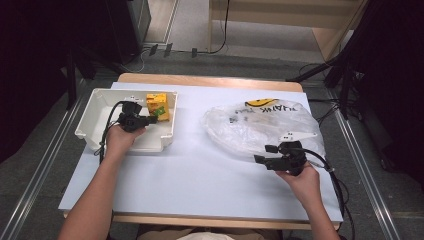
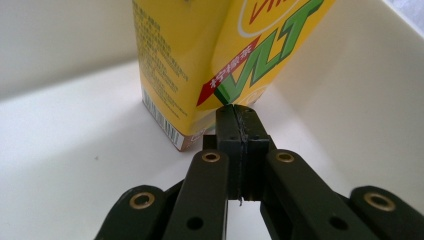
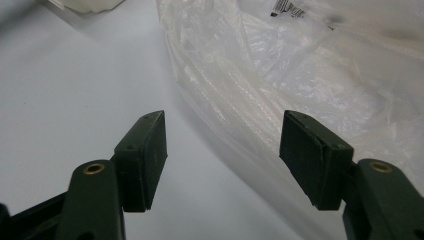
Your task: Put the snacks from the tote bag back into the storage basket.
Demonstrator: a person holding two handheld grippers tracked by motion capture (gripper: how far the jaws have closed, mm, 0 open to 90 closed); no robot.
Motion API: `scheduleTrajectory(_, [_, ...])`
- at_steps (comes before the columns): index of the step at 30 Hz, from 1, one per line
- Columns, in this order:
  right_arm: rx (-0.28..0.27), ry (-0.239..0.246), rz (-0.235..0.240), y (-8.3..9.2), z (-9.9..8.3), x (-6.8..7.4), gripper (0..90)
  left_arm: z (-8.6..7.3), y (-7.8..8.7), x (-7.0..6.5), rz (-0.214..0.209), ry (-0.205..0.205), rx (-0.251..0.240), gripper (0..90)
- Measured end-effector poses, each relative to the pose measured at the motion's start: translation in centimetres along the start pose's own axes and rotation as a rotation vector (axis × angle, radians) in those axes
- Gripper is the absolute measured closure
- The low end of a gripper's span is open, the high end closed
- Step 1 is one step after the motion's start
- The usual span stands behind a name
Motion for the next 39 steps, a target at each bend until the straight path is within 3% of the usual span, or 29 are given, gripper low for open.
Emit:
scheduleTrajectory(14, [0.0,0.007,0.0,0.1,-0.1,0.0,36.3,0.0,-0.1,-0.2,-0.016,0.002,0.032,89.4])
scheduleTrajectory(21, [0.002,0.004,0.007,0.1,-0.1,0.1,36.4,0.0,1.0,-1.2,-0.064,0.005,0.043,80.0])
scheduleTrajectory(29, [0.001,-0.003,0.019,0.0,0.0,0.2,36.4,0.3,2.2,-3.0,-0.106,-0.033,0.058,67.3])
scheduleTrajectory(35, [0.002,0.004,0.027,0.0,0.0,0.3,36.6,0.8,2.9,-4.1,-0.167,-0.012,0.052,58.2])
scheduleTrajectory(39, [0.005,0.003,0.038,0.0,0.0,0.5,36.6,1.1,3.4,-5.1,-0.183,-0.027,0.051,55.1])
Point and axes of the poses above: each handheld gripper's, and its own axes: y roughly backward along the jaws, z roughly out of its top, x roughly to its left, the point moved 9 cm from there along -y, roughly forward along the jaws, and after that the axes turned 10 degrees about -y, right-handed, at the moved point
